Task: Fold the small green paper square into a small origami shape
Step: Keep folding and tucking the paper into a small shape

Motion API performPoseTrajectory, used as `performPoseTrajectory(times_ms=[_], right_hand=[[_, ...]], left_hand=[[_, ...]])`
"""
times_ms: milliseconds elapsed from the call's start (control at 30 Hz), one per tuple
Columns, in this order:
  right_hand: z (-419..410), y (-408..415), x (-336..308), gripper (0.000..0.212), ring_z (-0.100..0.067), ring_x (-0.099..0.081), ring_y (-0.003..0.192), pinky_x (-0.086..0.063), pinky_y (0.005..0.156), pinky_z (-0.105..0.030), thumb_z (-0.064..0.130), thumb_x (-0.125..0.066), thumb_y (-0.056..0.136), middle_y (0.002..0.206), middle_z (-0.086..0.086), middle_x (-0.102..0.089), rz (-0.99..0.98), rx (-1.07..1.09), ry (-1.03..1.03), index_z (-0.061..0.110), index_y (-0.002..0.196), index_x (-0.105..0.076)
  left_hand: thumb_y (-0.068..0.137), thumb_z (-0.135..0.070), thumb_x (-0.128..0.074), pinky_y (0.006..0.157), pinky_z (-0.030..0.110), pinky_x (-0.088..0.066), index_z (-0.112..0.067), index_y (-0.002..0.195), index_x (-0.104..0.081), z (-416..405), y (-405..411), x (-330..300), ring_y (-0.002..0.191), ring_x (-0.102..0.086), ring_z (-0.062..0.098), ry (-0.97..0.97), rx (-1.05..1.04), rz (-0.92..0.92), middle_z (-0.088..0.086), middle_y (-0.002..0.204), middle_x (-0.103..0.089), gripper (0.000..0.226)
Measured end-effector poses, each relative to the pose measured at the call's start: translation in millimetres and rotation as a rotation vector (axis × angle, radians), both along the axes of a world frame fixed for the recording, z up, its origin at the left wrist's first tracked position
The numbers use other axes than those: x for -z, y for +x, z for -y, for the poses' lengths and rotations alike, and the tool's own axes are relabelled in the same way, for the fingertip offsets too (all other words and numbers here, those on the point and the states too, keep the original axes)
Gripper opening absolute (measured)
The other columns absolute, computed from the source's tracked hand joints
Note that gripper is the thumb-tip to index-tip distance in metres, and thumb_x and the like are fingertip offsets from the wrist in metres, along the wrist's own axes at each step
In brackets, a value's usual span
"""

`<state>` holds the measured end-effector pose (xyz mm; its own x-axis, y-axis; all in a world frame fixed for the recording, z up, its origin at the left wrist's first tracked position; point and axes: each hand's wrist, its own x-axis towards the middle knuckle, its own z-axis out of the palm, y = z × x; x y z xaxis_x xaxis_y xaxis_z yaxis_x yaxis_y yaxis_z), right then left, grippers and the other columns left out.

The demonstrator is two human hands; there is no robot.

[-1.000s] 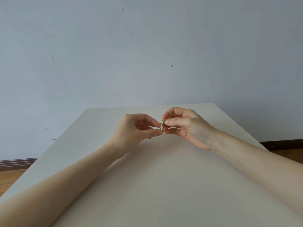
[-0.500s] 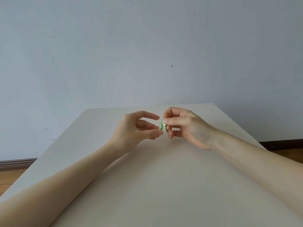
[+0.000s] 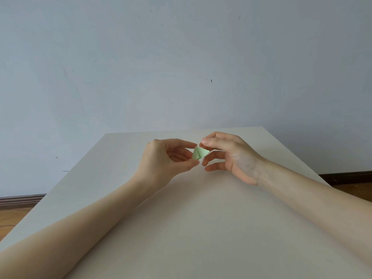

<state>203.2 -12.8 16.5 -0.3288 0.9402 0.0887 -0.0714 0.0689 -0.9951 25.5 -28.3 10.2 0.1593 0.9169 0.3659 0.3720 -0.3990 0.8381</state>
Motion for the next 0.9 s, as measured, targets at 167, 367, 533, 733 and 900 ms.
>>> performPoseTrajectory(times_ms=[167, 367, 533, 733, 900], right_hand=[[0.8, -2.7, 1.5, 0.004, -0.02, -0.061, 0.065, -0.053, 0.06, -0.027, 0.004, -0.059, 0.084, 0.082, -0.012, -0.063, 0.021, -0.017, -0.024, 0.006, 0.084, -0.062], [0.8, -5.3, 2.2, 0.007, -0.019, -0.06, 0.062, -0.054, 0.059, -0.026, -0.002, -0.059, 0.083, 0.075, -0.01, -0.065, 0.008, 0.006, -0.051, 0.004, 0.082, -0.063], [2.4, -5.8, 2.1, 0.006, -0.017, -0.06, 0.061, -0.053, 0.06, -0.024, -0.003, -0.06, 0.082, 0.076, -0.011, -0.066, 0.02, -0.002, -0.047, 0.002, 0.083, -0.064], [2.7, -5.6, 1.4, 0.007, -0.016, -0.061, 0.06, -0.053, 0.059, -0.023, -0.003, -0.06, 0.082, 0.075, -0.011, -0.065, 0.009, 0.0, -0.07, 0.002, 0.083, -0.064], [2.9, -5.8, 0.7, 0.007, -0.016, -0.061, 0.059, -0.053, 0.059, -0.024, -0.001, -0.059, 0.084, 0.074, -0.01, -0.066, -0.016, 0.003, -0.084, 0.002, 0.082, -0.065]], left_hand=[[0.07, -0.011, -0.079, 0.062, 0.013, -0.05, -0.022, 0.091, -0.074, 1.3, 0.5, 0.5, 0.062, -0.067, 0.007, 0.057, -0.009, -0.053, -0.004, 0.07, -0.071, 0.025], [0.07, -0.012, -0.08, 0.061, 0.011, -0.048, -0.022, 0.093, -0.074, 1.8, 0.8, 1.0, 0.062, -0.066, 0.004, 0.086, -0.022, -0.076, -0.005, 0.074, -0.071, 0.026], [0.07, -0.013, -0.08, 0.062, 0.012, -0.05, -0.021, 0.095, -0.075, 2.3, 0.6, 0.9, 0.064, -0.066, 0.006, 0.096, -0.029, -0.075, -0.005, 0.075, -0.071, 0.026], [0.07, -0.014, -0.08, 0.063, 0.012, -0.051, -0.023, 0.095, -0.074, 2.9, 0.8, 1.4, 0.064, -0.066, 0.006, 0.104, -0.04, -0.072, -0.005, 0.076, -0.071, 0.027], [0.071, -0.012, -0.079, 0.064, 0.012, -0.05, -0.022, 0.096, -0.074, 2.2, 0.9, 1.8, 0.063, -0.065, 0.003, 0.112, -0.036, -0.069, -0.007, 0.075, -0.071, 0.028]])
